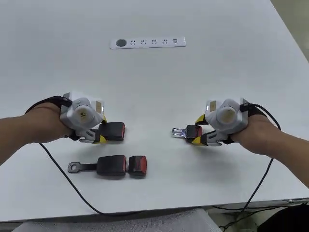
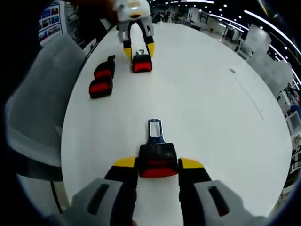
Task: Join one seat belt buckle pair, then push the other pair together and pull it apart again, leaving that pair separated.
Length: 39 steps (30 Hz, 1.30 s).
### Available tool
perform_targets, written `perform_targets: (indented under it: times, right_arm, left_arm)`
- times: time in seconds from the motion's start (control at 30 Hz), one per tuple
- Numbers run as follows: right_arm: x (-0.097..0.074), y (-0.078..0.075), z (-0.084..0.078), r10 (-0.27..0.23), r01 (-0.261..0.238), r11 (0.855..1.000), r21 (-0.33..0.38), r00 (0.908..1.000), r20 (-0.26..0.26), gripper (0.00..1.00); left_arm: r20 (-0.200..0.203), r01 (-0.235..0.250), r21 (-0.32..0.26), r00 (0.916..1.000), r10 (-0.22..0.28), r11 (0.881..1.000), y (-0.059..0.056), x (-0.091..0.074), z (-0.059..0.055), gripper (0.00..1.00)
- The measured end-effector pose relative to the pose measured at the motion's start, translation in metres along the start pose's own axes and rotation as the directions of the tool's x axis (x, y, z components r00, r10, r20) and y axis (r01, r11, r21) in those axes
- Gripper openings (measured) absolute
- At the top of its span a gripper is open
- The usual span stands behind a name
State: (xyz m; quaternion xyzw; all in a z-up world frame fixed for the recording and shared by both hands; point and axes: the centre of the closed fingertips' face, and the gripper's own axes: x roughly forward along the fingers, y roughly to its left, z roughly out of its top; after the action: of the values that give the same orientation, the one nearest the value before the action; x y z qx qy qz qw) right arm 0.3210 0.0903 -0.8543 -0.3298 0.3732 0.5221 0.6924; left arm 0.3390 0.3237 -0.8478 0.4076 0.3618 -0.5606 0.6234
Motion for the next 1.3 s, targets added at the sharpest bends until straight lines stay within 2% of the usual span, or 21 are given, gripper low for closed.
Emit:
perform_targets:
  times: [0.1, 0.33, 0.5, 0.7, 0.97, 1.3]
  right_arm:
    - [0.002, -0.002, 0.000, 0.005, -0.005, 1.000, -0.009, 1.0000, -0.003, 0.34]
    - [0.005, -0.003, 0.000, 0.019, -0.018, 0.997, -0.073, 0.9998, 0.004, 0.32]
    - [0.004, -0.003, 0.000, 0.018, -0.017, 0.997, -0.070, 0.9997, 0.018, 0.32]
    - [0.006, -0.002, 0.004, 0.002, -0.002, 0.997, -0.076, 1.0000, -0.005, 0.32]
    - [0.018, 0.001, 0.033, 0.005, -0.004, 0.997, -0.077, 0.9998, 0.020, 0.32]
    - [0.048, 0.009, 0.080, 0.023, -0.019, 0.994, -0.111, 0.9991, 0.036, 0.32]
  left_arm:
    - [-0.014, -0.006, 0.027, 0.9999, 0.006, 1.000, 0.000, 0.002, 0.000, 0.33]
    - [-0.017, -0.004, 0.021, 0.9998, 0.004, 1.000, 0.001, 0.003, -0.001, 0.32]
    - [-0.015, -0.024, 0.024, 0.9996, 0.024, 0.999, 0.001, 0.003, -0.002, 0.32]
    - [-0.009, -0.026, 0.023, 0.9996, 0.026, 0.999, 0.001, 0.003, -0.003, 0.31]
    - [-0.010, -0.035, 0.017, 0.9993, 0.036, 0.999, 0.002, 0.003, -0.004, 0.31]
    - [-0.017, -0.029, 0.021, 0.9994, 0.029, 0.999, 0.002, 0.004, -0.005, 0.31]
